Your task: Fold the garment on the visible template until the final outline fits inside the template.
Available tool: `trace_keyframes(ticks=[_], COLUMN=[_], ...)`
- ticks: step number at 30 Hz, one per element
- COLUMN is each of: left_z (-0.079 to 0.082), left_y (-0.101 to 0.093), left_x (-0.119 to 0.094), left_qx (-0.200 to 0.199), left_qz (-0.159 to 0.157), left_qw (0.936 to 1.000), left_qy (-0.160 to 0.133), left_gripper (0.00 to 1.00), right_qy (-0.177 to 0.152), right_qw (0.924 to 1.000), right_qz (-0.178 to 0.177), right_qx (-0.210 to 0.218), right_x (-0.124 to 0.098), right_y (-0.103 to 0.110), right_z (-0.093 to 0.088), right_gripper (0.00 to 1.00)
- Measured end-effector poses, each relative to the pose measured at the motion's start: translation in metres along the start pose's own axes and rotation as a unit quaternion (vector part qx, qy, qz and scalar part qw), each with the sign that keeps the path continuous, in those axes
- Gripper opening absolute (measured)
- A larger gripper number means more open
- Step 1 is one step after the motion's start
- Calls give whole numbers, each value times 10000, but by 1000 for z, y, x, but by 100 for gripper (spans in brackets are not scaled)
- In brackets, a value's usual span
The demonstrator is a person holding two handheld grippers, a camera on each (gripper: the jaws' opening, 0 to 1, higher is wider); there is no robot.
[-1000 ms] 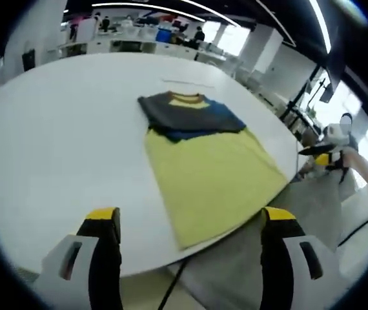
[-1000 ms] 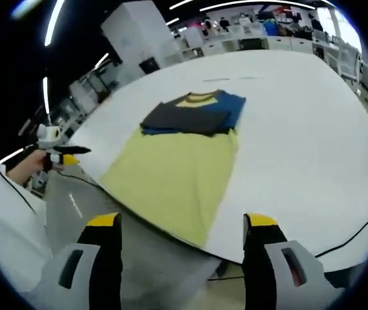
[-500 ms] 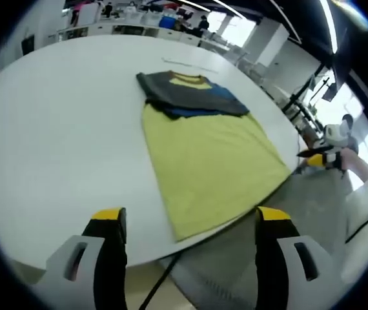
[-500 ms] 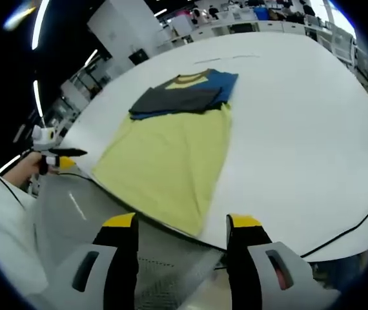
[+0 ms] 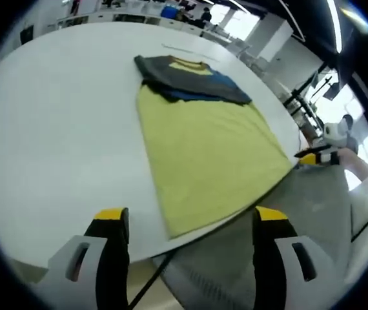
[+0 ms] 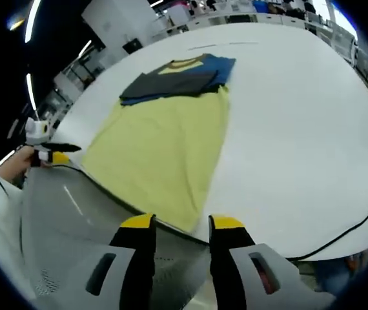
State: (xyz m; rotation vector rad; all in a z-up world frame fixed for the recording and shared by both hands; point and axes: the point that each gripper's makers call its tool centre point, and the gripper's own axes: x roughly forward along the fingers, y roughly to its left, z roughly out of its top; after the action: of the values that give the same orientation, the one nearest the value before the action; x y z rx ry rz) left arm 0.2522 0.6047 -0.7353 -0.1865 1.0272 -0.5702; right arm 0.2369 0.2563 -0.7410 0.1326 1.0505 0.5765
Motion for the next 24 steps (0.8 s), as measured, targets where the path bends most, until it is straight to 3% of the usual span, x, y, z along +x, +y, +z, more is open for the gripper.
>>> trace_keyframes(ticks=[14,24], left_z=[-2,-7], left_y=[-1,-4], left_x=[9,11], left_qx=[-62,-157], left_qz=[-83,-186], left_qw=[9999,9996], left_qy=[99,165], left_gripper=[67,59], right_qy=[211,310], right_qw=[9997,9993], right_qz=[-50,-15], right_qx=[123,189], right_x=[11,16], right_y=[-5,-5], right_z=[-8,-15], right_gripper=[19,17])
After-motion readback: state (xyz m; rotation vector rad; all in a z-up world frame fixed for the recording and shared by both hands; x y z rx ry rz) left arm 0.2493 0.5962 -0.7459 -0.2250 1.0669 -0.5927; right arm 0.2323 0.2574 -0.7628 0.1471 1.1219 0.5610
